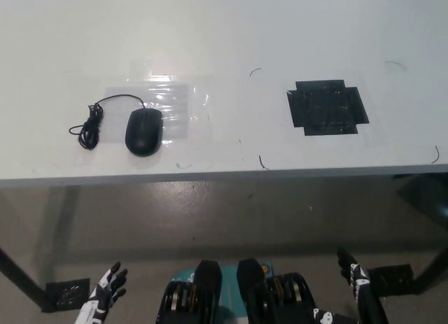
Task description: The robot uses left hand to click on the left button of the black mouse, which is placed on the left area of the table
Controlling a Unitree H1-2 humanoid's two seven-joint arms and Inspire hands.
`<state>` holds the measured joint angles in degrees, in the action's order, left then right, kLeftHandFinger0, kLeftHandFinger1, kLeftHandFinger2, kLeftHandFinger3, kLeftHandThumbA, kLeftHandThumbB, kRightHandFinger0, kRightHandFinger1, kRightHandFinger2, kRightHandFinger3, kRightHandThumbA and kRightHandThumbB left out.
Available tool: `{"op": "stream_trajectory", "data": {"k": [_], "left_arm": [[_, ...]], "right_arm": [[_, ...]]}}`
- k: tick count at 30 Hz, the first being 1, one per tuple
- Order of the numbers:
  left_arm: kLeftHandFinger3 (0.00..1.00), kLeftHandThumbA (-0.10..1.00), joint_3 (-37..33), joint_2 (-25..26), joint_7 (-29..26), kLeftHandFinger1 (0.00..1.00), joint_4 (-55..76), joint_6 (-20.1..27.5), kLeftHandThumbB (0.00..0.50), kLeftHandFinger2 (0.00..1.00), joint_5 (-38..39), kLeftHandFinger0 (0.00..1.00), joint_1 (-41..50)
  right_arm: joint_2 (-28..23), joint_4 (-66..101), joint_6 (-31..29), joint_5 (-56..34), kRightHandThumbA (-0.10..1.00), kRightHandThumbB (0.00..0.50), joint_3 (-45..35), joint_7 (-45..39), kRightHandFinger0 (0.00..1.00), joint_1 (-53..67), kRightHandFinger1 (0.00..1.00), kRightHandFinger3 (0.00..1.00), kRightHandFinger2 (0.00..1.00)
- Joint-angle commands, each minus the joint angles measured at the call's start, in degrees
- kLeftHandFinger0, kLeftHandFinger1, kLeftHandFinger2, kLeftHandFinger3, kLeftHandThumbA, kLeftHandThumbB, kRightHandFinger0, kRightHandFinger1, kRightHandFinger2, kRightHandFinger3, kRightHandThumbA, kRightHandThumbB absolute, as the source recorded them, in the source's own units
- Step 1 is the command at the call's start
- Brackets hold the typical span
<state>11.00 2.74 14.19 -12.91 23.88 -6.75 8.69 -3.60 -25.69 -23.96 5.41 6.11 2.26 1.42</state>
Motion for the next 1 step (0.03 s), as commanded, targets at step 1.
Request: {"op": "stream_trajectory", "data": {"k": [1], "left_arm": [[1.0,1.0,-1.7,1.6,-4.2,1.0,0.0,3.0,0.324,1.0,-1.3,1.0,-0.9]], "right_arm": [[-0.3,0.4,-3.0,-1.0,1.0,0.285,0.5,0.8,1.0,-1.2,1.0,1.0,1.0]]}}
